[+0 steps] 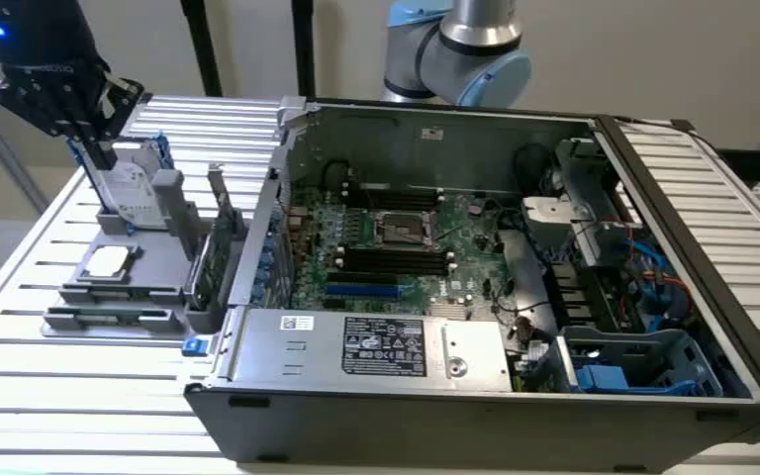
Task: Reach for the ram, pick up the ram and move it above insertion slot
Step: 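Reach for the ram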
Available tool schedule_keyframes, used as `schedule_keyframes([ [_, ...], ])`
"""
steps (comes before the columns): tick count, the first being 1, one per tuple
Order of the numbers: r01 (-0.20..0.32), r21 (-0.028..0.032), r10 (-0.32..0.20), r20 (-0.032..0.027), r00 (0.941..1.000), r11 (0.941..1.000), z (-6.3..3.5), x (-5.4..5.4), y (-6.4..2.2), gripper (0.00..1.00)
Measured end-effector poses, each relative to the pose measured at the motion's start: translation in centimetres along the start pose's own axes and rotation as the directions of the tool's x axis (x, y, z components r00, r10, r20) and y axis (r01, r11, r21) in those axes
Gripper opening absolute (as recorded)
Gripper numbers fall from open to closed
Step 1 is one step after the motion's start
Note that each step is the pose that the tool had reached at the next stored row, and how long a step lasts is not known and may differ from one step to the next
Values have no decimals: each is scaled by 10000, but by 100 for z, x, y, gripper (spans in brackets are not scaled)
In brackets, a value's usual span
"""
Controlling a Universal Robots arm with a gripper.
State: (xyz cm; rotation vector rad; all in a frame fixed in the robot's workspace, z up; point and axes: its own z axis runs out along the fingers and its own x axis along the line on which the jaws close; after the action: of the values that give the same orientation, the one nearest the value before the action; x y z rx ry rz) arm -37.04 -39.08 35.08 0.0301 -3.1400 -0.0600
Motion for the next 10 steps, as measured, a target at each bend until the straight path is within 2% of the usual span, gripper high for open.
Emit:
schedule_keyframes([
  [10,0,0,0,0,10000,10000,0,0,0,11],
])
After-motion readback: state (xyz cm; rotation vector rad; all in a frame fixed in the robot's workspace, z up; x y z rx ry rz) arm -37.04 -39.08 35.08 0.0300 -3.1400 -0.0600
